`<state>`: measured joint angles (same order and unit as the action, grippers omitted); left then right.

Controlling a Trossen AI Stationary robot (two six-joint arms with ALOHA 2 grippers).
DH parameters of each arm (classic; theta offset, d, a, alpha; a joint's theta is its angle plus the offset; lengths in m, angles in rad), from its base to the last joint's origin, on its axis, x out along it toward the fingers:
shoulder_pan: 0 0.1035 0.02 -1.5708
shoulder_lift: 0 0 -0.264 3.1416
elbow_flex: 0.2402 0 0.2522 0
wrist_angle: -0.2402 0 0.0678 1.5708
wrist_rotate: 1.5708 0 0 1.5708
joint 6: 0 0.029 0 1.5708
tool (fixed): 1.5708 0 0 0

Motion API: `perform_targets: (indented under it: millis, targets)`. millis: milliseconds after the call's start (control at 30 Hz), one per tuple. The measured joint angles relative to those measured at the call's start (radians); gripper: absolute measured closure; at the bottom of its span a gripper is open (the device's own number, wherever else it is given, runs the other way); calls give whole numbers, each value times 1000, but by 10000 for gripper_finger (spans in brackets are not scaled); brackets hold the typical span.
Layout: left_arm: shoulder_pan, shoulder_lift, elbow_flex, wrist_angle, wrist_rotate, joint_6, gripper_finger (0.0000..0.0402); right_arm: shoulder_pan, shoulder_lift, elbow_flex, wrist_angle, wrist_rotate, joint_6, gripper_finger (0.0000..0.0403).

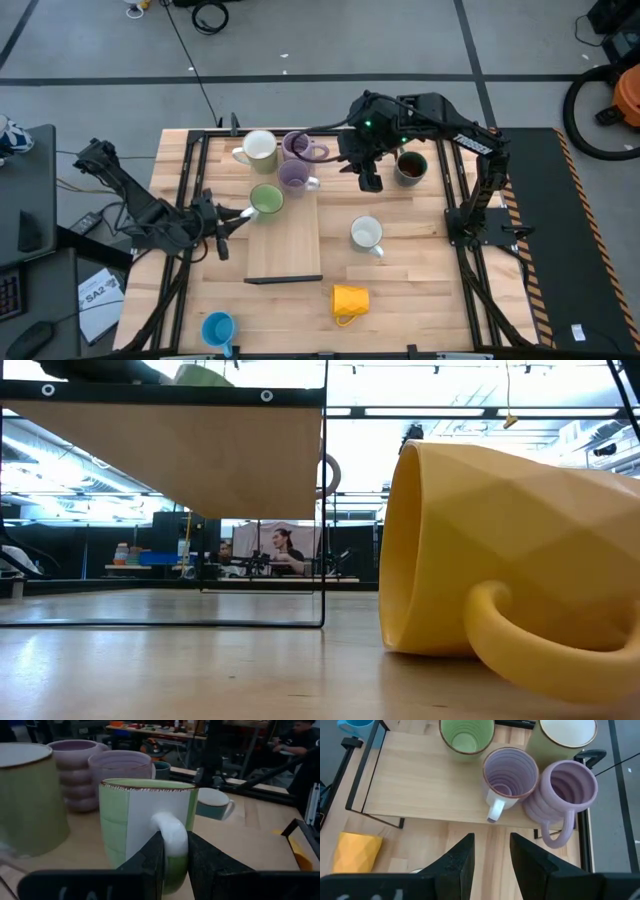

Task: Place coffee mugs
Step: Put the green mug on the shelf

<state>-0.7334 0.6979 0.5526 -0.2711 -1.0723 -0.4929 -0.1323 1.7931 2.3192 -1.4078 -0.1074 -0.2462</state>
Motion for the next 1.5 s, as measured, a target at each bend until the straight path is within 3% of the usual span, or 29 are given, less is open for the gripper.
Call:
perform_targets:
  millis: [267, 867, 1500]
  targets:
    - [1, -1, -19, -13, -53, -20, 333, -20, 0, 0, 1, 0, 0, 274]
    - [2, 1, -19, -58, -51, -20, 331, -23, 1, 0, 17, 0, 0, 274]
    - [29, 2, -21, -64, -57, -16, 253, -23, 1, 0, 23, 0, 0, 274]
